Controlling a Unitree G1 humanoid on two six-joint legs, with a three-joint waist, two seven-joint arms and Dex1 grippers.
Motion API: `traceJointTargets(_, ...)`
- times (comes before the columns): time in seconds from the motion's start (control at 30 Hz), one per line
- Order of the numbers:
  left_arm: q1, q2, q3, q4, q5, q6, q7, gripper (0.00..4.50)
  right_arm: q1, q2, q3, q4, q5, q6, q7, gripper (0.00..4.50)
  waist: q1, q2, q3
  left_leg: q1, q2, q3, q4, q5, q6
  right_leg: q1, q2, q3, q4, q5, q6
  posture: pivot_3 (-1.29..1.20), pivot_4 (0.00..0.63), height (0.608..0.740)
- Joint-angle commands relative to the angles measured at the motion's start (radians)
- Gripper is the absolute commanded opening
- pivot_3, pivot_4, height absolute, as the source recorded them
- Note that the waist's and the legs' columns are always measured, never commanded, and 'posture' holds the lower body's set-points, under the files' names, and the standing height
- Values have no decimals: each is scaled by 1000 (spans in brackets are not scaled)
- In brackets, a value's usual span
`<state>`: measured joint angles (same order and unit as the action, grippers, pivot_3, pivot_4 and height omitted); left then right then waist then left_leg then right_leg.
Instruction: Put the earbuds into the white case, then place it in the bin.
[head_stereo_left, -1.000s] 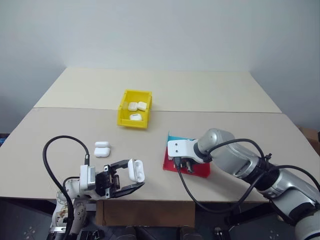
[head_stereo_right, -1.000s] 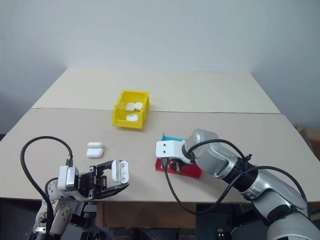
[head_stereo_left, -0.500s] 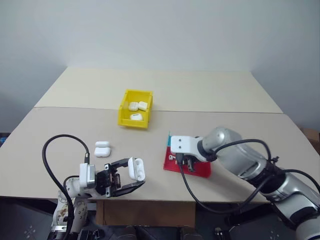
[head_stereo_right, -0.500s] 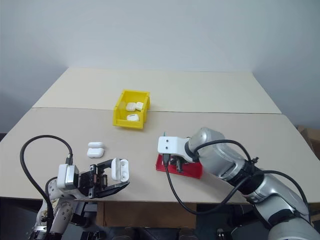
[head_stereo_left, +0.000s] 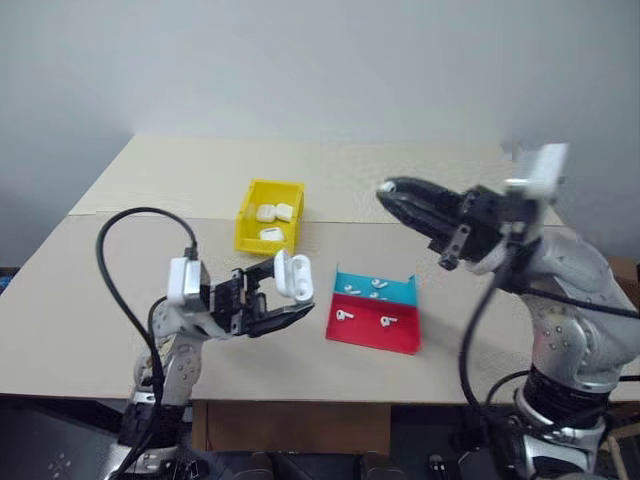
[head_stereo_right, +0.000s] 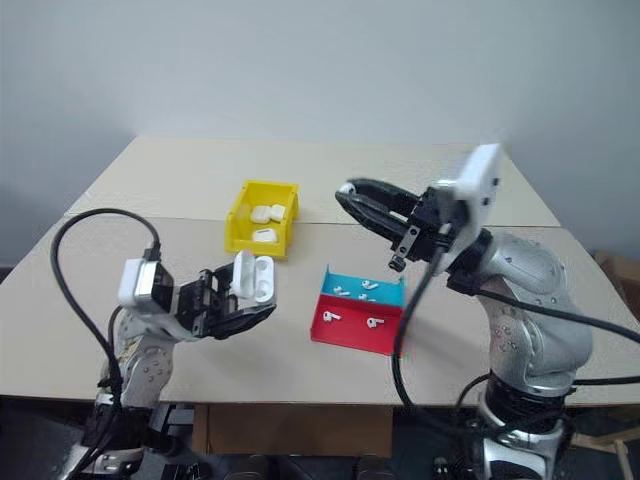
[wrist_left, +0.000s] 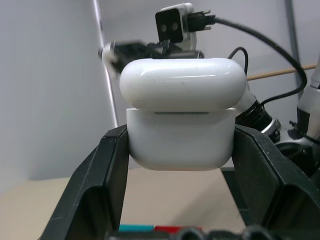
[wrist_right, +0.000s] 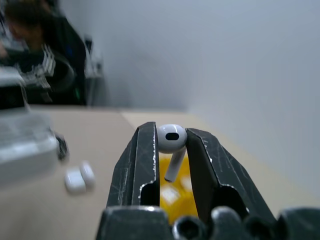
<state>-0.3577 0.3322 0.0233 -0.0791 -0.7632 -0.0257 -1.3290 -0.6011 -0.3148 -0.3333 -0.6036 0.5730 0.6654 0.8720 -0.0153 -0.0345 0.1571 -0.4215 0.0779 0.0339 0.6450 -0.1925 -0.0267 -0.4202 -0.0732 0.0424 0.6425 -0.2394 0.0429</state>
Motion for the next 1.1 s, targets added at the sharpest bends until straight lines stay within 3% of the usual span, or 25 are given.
traceJointTargets(0.03, -58, -36, -42, 8, 28, 17, 12, 2781, 28, 32, -22, -41, 127, -116, -2, 766, 1, 0, 0, 0, 0, 0, 0, 0, 0, 1, 0, 0, 0, 0, 0, 0, 150, 740)
traceJointTargets(0.43, -98, -72, -37, -4, 41, 39, 48, 2781, 155, 31, 189, 56, 97, -360, 84, 766, -1, 0, 0, 1, 0, 0, 0, 0, 0, 1, 0, 0, 0, 0, 0, 0, 150, 740)
traceJointTargets(1.1, -55, -32, -21, -36, 13, 74, 5, 2781, 120, -17, 326, 170, 46, -495, 115, 766, 0, 0, 0, 1, 0, 0, 0, 0, 0, 0, 0, 0, 0, 0, 0, 0, 150, 740)
